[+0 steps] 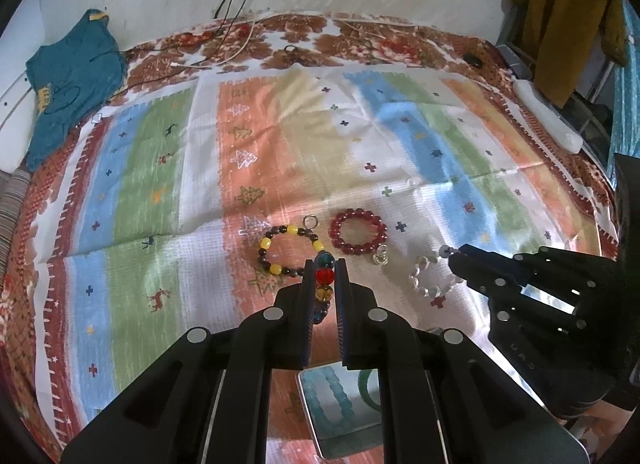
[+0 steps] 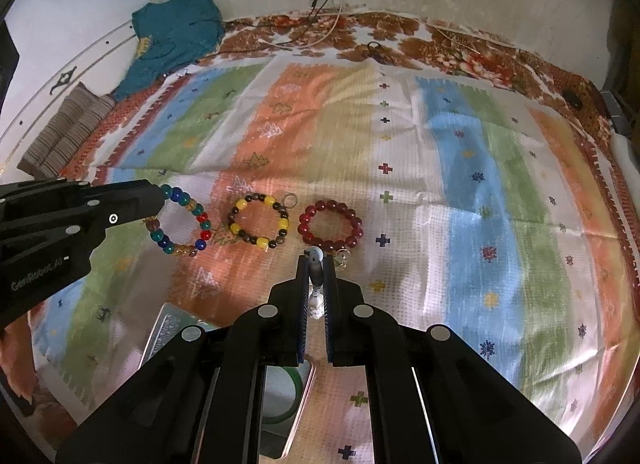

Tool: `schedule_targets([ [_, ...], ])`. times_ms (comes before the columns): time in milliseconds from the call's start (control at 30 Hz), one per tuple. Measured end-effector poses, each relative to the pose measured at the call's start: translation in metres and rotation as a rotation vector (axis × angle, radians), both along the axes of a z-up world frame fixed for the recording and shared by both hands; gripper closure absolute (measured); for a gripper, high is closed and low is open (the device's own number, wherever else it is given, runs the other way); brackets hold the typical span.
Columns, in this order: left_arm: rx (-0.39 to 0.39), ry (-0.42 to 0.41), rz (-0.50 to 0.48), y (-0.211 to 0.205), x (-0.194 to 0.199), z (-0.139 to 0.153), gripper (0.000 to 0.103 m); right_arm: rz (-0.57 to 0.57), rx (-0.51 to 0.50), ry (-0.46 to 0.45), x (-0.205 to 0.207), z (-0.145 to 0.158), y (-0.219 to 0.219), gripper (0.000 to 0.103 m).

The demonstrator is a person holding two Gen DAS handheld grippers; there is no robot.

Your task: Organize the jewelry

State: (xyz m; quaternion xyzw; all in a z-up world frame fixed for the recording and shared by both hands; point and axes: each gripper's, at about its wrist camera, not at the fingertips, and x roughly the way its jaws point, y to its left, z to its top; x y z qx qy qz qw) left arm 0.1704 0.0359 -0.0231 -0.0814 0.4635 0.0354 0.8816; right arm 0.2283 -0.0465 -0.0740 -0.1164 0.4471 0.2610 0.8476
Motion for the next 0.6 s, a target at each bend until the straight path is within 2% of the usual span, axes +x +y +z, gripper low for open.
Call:
schedule_targets([
  [600,-0.02,-0.067,-0.032,-0.018,-0.044,0.022,0.094,0.042,0.03,-0.035,-0.037,0.014,-0.003,0.095],
])
